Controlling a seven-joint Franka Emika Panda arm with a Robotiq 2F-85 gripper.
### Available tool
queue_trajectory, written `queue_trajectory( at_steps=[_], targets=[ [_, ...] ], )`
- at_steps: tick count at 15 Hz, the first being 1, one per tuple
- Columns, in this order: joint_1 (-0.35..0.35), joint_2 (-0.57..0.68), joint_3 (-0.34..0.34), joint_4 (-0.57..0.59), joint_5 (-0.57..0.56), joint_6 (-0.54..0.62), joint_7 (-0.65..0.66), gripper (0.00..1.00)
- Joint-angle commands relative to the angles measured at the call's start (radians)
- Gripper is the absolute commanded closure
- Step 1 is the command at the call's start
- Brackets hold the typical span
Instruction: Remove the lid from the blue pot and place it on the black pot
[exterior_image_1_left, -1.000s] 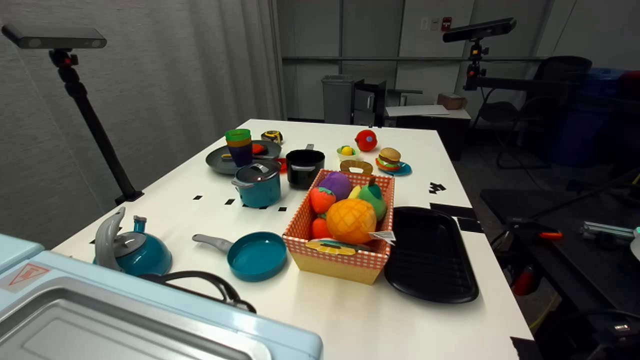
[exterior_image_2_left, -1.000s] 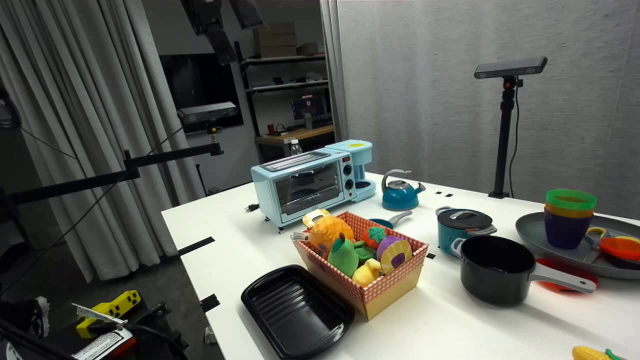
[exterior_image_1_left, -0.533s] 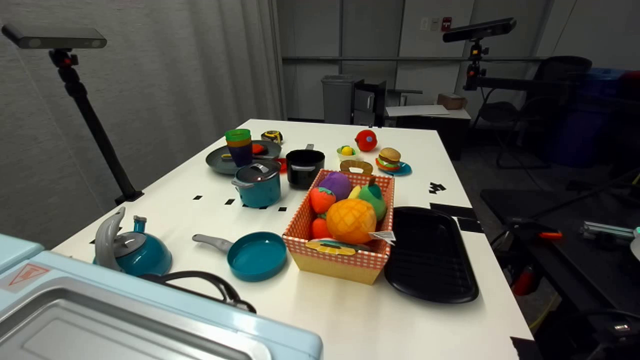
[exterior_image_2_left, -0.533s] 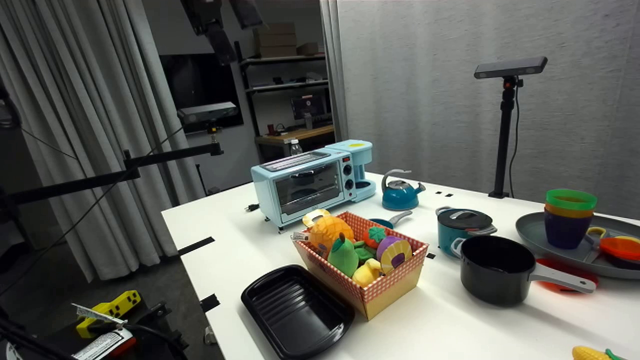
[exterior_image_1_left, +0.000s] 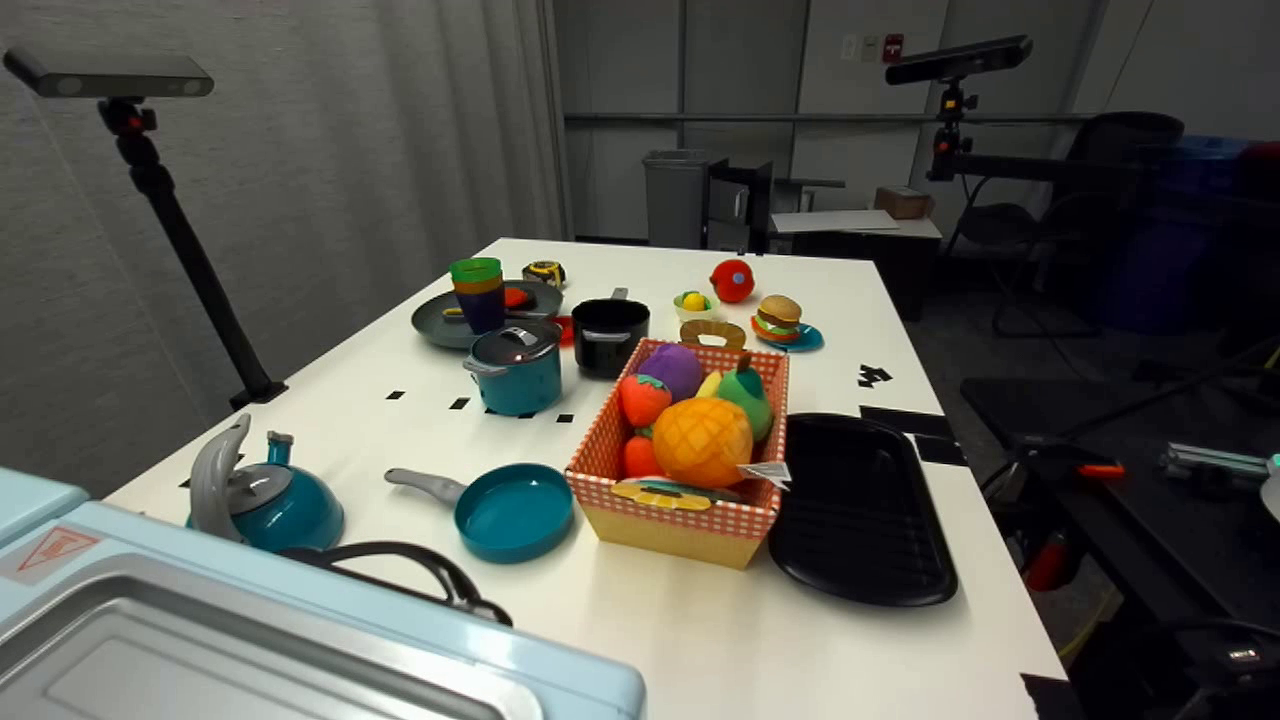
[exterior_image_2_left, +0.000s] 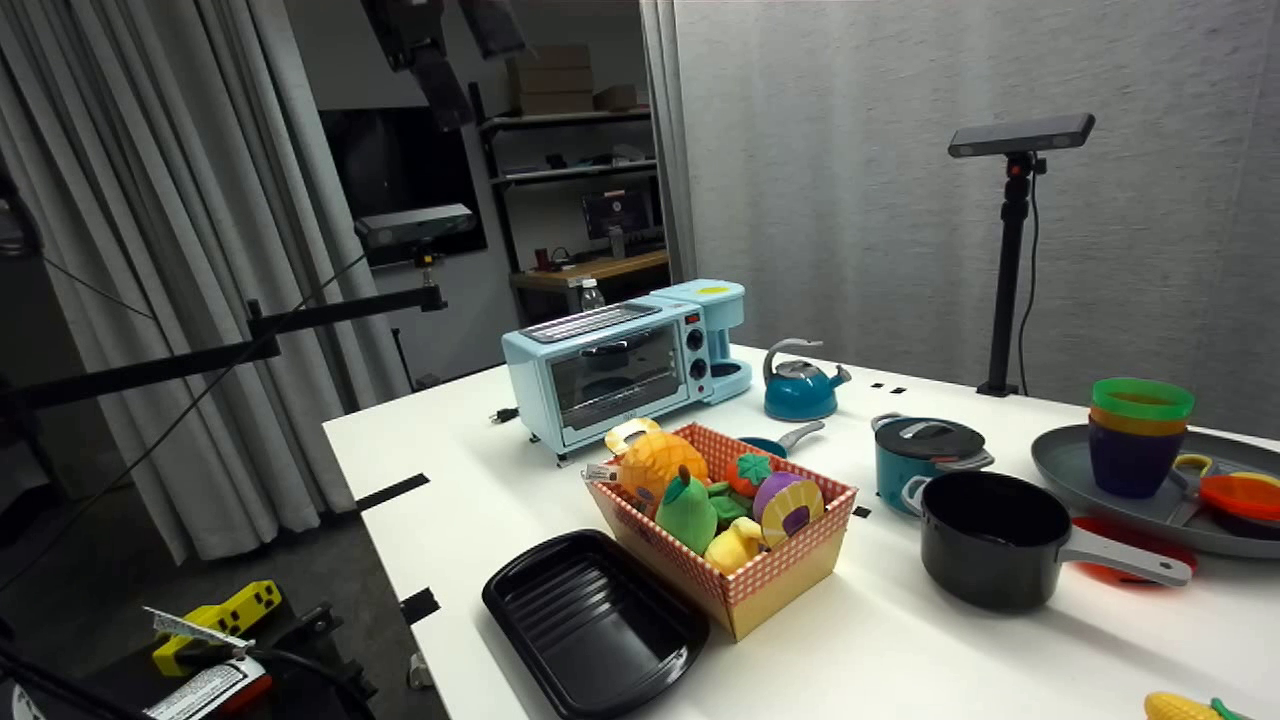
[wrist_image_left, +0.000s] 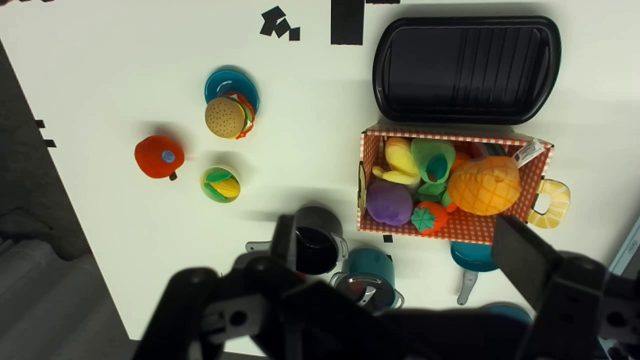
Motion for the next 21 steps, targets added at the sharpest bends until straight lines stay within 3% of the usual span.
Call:
queue_trajectory(
  at_steps=[1, 21],
  targets=[
    [0.002, 0.001, -0.002, 0.003, 0.011, -0.005, -0.017, 0.00],
    [-0.005, 0.001, 0.004, -0.006, 0.005, -0.003, -0.004, 0.00]
  ],
)
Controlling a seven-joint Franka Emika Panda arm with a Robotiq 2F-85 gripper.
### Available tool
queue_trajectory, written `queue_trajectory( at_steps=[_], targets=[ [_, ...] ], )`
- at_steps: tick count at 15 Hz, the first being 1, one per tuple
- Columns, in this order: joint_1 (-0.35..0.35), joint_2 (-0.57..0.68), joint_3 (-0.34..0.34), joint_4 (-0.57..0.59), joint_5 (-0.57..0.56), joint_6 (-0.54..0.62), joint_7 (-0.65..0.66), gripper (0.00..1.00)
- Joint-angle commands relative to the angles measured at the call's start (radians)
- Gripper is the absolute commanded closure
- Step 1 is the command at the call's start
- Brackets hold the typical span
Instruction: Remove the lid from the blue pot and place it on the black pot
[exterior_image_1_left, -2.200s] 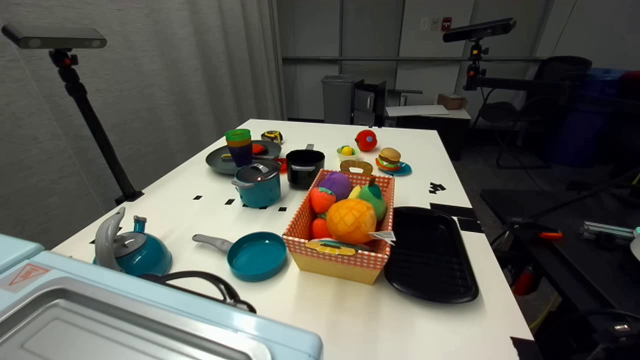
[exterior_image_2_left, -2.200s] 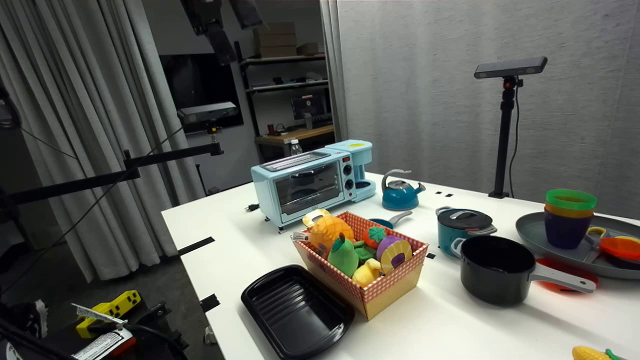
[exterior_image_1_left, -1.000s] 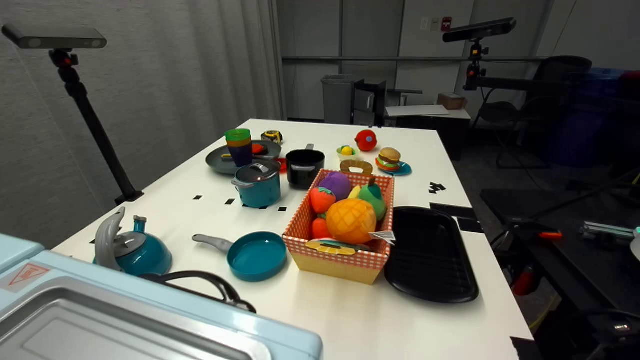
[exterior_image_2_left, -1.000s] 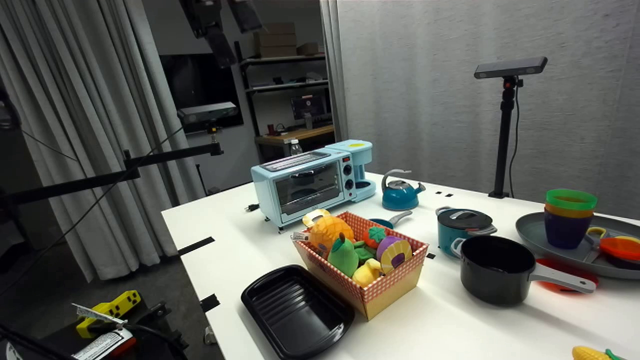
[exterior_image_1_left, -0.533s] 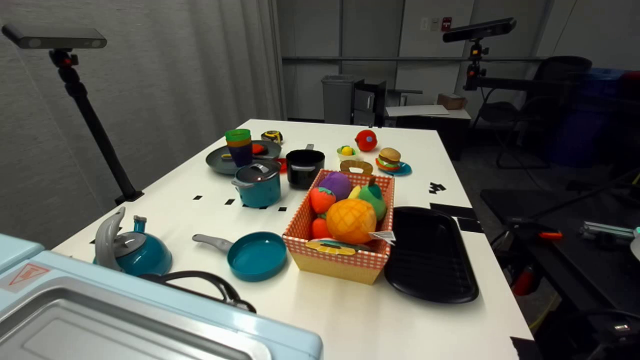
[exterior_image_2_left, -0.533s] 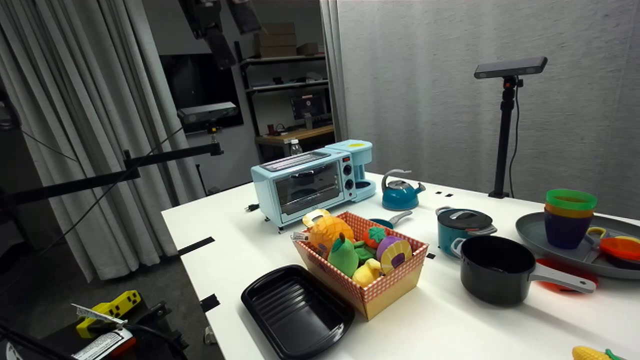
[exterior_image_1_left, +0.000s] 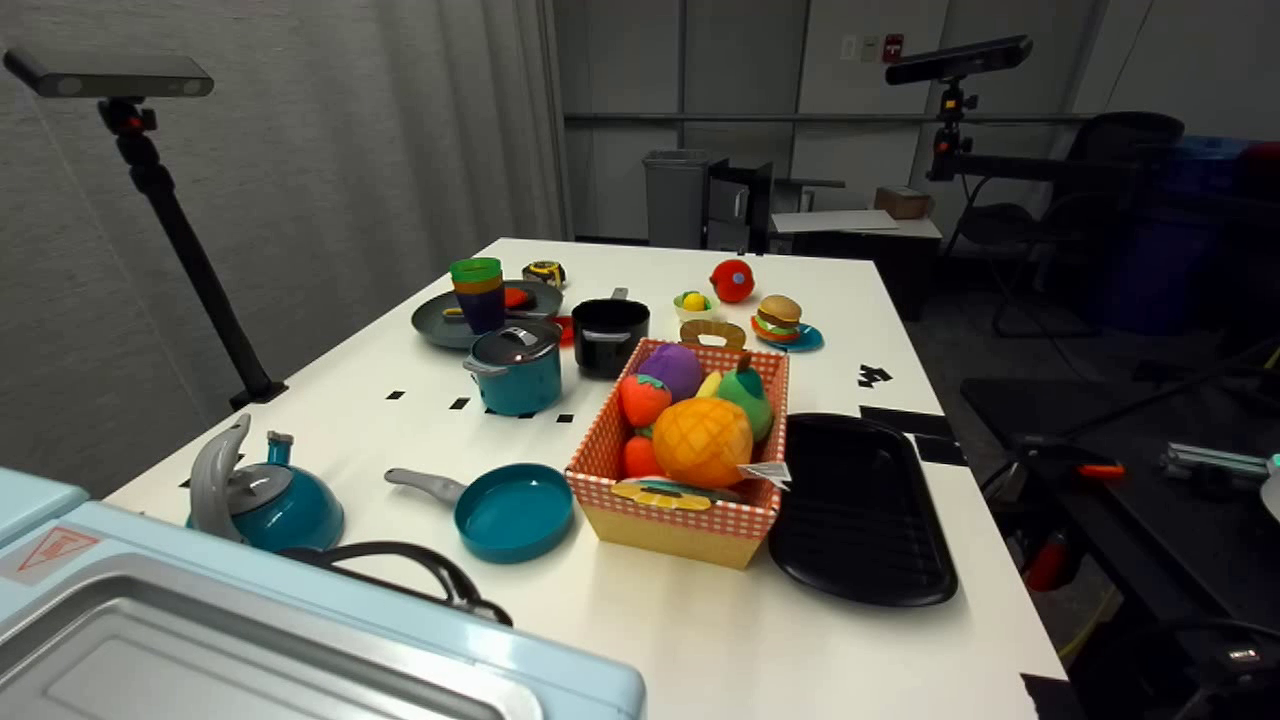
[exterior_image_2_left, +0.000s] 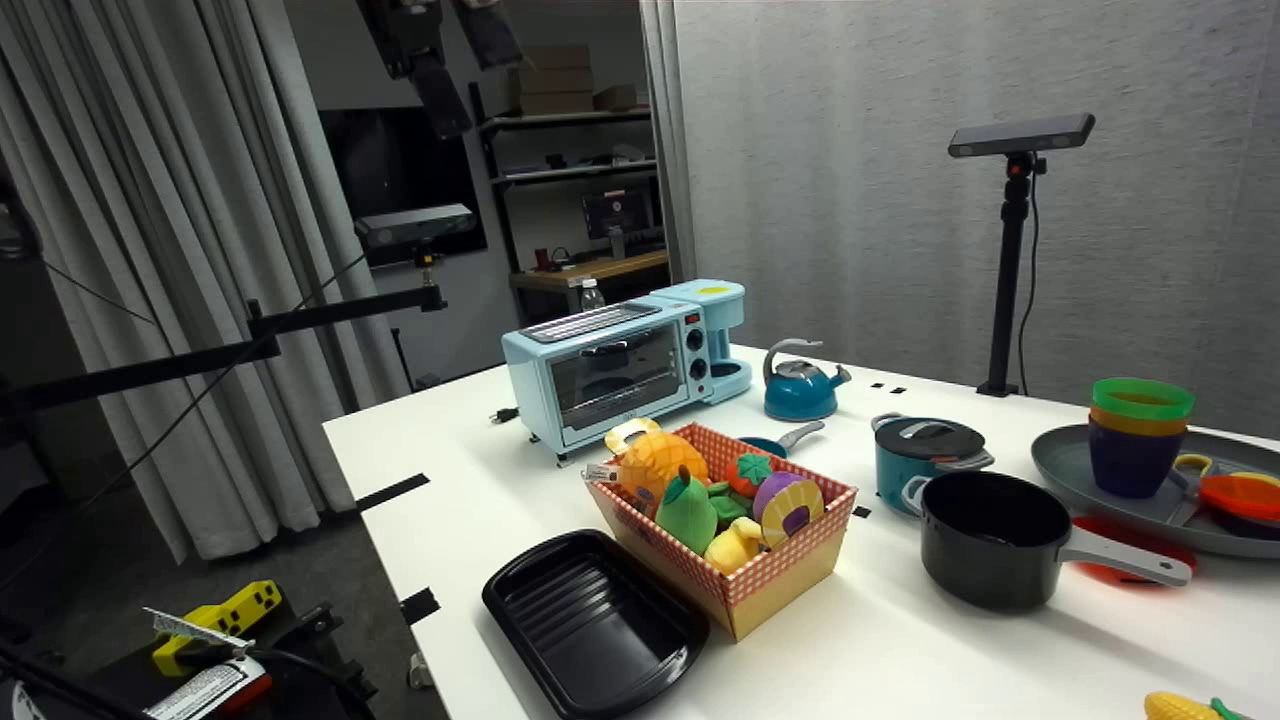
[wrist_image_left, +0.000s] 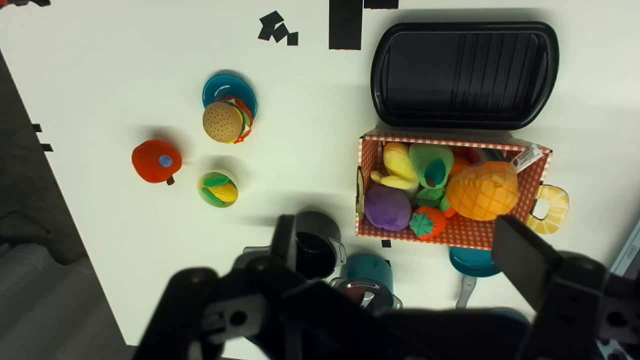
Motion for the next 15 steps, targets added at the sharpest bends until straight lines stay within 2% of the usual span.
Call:
queue_trajectory(
  at_steps=[1, 5, 15],
  targets=[
    [-0.005, 0.001, 0.004, 0.002, 0.003, -0.001, -0.003, 0.00],
    [-0.005, 0.001, 0.004, 0.002, 0.003, -0.001, -0.003, 0.00],
    [-0.002, 0.011, 0.005, 0.017, 0.011, -0.088, -0.004, 0.00]
  ],
)
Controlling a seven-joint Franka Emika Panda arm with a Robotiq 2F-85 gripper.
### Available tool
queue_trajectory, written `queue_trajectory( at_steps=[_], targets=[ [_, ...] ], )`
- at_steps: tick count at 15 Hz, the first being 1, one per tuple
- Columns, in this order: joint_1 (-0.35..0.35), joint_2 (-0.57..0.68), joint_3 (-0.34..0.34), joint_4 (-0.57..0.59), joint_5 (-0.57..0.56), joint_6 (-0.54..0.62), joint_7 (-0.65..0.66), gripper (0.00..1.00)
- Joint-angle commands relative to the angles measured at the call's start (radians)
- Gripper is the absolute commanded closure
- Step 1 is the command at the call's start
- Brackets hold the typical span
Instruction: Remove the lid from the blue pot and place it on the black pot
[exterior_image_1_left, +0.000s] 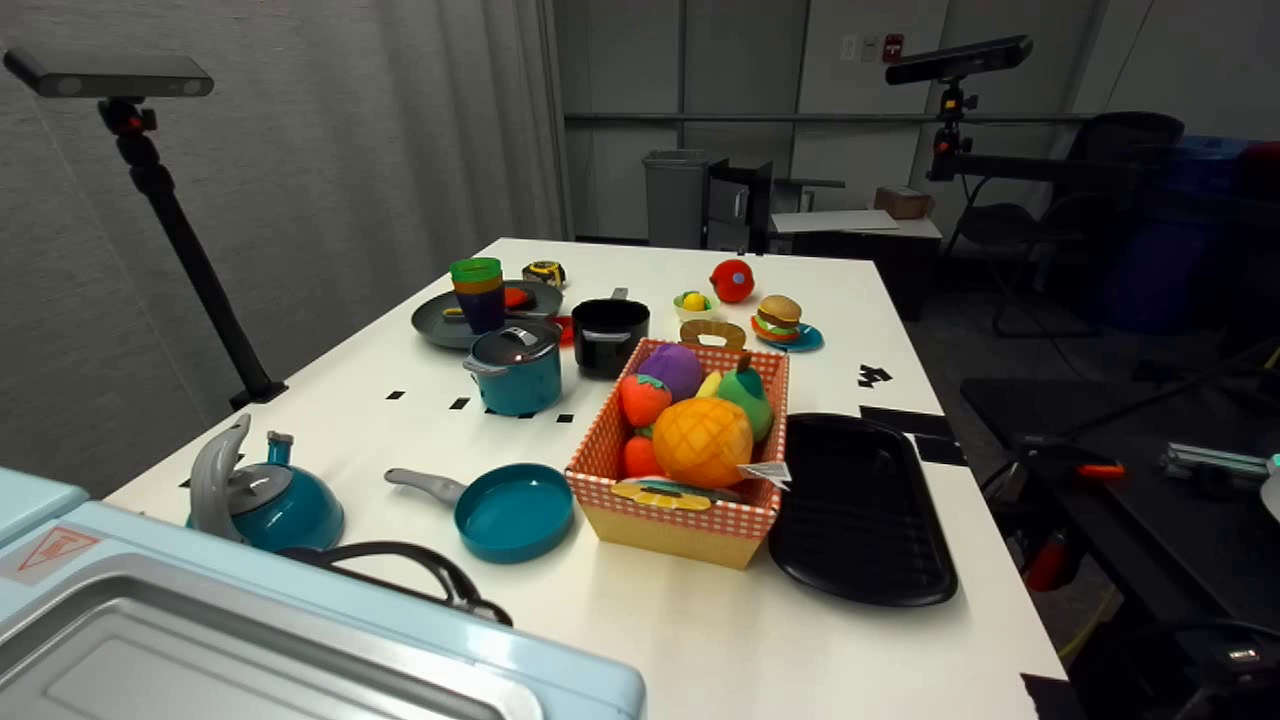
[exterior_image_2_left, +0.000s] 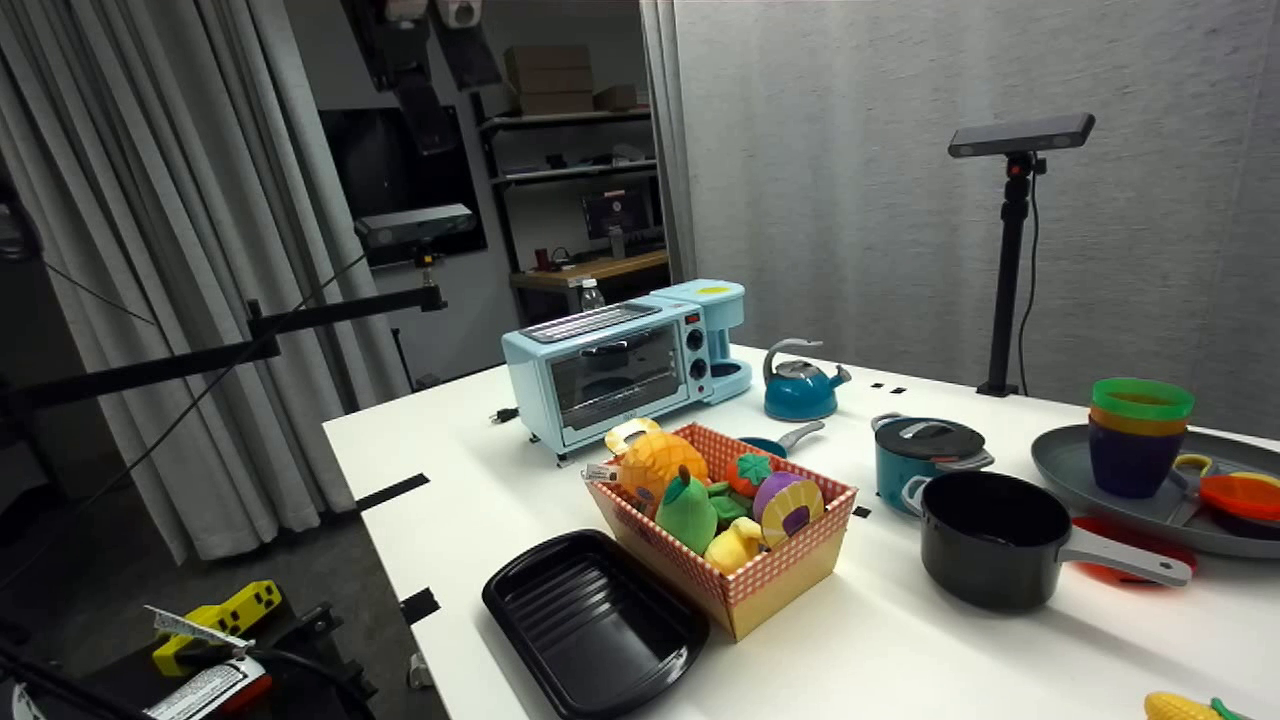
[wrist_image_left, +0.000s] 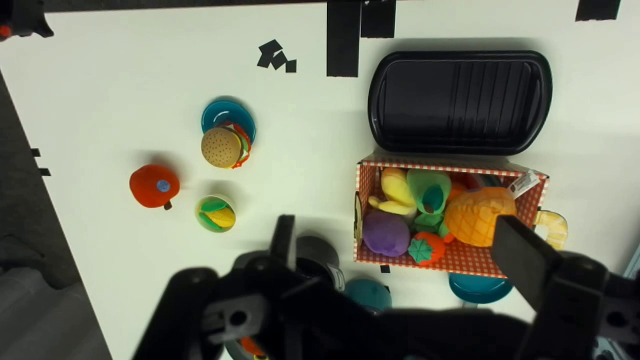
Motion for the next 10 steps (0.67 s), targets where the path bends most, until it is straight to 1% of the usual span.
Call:
queue_trajectory(
  at_steps=[1, 2, 3, 4, 5, 10],
  targets=[
    [0.000, 0.005, 0.003, 0.016, 0.013, -0.031, -0.003, 0.00],
    [0.002, 0.003, 0.000, 0.012, 0.015, -0.018, -0.004, 0.00],
    [0.025, 0.200, 0.004, 0.166, 0.018, 0.023, 0.009, 0.00],
    [0.033, 0.215, -0.003, 0.169, 0.030, 0.060, 0.005, 0.00],
    [0.038, 0.253, -0.003, 0.199, 0.036, 0.085, 0.004, 0.00],
    [0.037, 0.552, 0.012, 0.395, 0.039, 0.197, 0.010, 0.00]
  ],
)
